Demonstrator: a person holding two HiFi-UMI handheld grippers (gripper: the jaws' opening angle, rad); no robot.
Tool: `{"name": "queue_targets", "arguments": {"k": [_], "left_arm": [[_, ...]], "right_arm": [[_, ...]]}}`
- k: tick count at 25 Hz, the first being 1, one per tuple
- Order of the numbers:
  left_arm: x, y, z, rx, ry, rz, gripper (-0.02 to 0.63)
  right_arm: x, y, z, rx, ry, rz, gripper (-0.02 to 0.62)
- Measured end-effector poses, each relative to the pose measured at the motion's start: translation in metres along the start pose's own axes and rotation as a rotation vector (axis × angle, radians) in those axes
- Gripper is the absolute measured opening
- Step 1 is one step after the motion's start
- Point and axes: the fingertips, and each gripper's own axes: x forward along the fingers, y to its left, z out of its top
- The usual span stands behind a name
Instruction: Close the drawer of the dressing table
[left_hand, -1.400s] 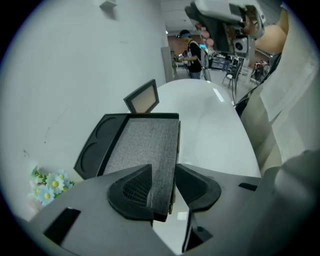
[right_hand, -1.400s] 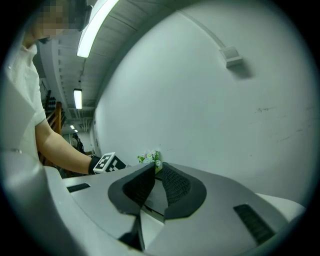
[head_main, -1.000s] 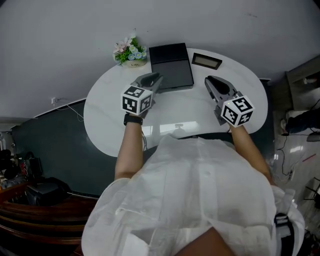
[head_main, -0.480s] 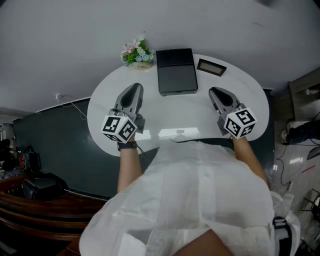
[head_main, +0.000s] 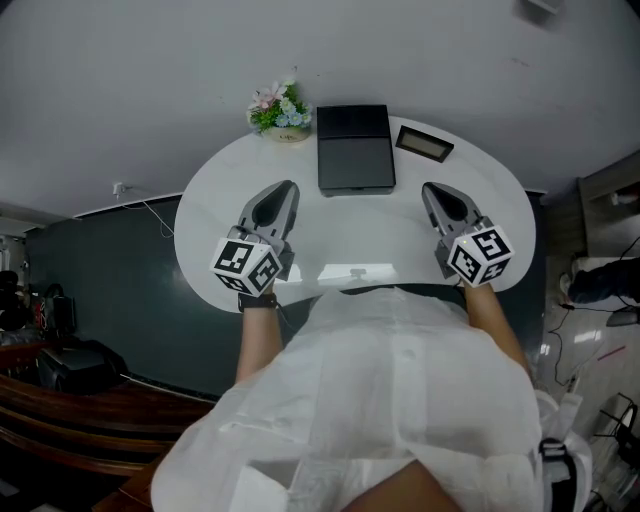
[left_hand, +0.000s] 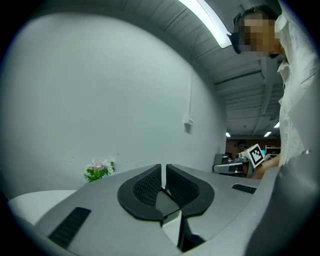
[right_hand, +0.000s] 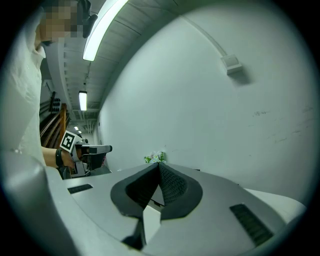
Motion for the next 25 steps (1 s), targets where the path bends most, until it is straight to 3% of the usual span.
{"name": "queue_targets", "arguments": {"k": [15, 25], "left_arm": [[-0.019, 0.002, 0.002, -0.041, 0.068, 0.037, 0.041], [-0.012, -0.006, 0.006, -0.037, 0.061, 0.004, 0.041]], "right_arm": [[-0.008, 0.002, 0.001, -0.011, -0.01, -0.003, 0.009], [-0.009, 0.005, 0.004, -0.018, -0.01, -0.005, 0.009]]}}
